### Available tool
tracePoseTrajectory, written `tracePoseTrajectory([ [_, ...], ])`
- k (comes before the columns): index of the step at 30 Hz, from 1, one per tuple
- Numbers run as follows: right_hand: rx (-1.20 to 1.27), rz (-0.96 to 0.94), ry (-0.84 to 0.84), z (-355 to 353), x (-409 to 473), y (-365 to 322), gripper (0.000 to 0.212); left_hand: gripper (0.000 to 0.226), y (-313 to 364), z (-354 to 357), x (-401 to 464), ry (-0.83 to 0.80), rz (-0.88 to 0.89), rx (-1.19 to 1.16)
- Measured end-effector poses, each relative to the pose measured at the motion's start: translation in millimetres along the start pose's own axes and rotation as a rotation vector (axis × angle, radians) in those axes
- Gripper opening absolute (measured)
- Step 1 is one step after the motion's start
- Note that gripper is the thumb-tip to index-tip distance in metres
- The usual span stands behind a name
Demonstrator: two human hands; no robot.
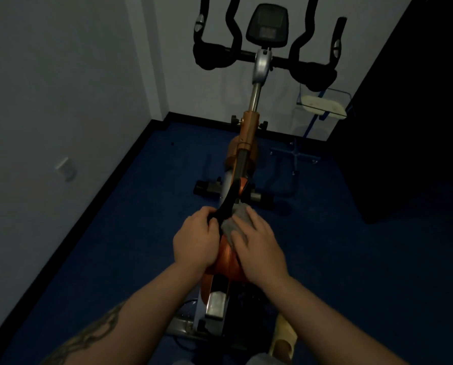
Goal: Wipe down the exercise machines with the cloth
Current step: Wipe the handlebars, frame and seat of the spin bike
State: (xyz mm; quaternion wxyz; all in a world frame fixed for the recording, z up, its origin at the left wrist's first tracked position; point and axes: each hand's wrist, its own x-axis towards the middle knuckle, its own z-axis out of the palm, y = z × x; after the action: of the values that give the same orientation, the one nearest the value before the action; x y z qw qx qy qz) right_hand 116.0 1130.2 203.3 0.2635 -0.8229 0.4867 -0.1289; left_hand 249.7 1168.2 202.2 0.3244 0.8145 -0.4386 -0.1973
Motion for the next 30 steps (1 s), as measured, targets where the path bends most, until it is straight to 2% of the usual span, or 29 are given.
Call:
tracePoseTrajectory([
  [3,-0.138,0.022,0.013,8,-7,-11,0.051,0.026,-3,0,-3,0.007,0.010,-0.019],
  [5,-0.226,-0.071,0.060,13,-36,-13,0.059,0.026,-4,0,-4,0.014,0.019,-0.037],
  [7,-0.220,-0.120,0.028,13,-45,-4,0.060,0.027,-4,0,-2,0.014,0.022,-0.047],
  [9,-0.182,-0.101,0.004,12,-25,2,0.059,0.028,-2,-1,0,0.004,0.014,-0.039],
  [13,-0.018,0.078,0.054,10,-1,-7,0.051,0.031,-2,-1,-1,-0.012,-0.009,-0.015],
  [15,-0.047,0.009,0.130,11,-24,-9,0.057,0.030,-2,-2,-2,-0.011,-0.008,-0.021],
  [18,0.080,-0.053,0.155,14,-50,4,0.056,0.029,-2,-1,-1,0.002,-0.005,-0.026],
  [20,0.227,0.053,0.100,8,-24,10,0.051,0.029,-2,-1,0,0.006,-0.003,-0.021],
  [22,0.388,0.251,0.009,-2,14,11,0.046,0.029,-2,-1,0,0.000,-0.003,-0.019],
  [24,0.329,0.323,-0.015,-3,23,4,0.044,0.029,-2,-1,-2,0.002,-0.005,-0.030],
  [28,0.044,0.189,0.008,-1,-20,-9,0.060,0.030,-2,-2,-2,0.019,-0.009,-0.041],
  [30,0.018,0.189,-0.072,-4,4,-7,0.063,0.029,-1,-1,-1,0.029,-0.011,-0.032],
])
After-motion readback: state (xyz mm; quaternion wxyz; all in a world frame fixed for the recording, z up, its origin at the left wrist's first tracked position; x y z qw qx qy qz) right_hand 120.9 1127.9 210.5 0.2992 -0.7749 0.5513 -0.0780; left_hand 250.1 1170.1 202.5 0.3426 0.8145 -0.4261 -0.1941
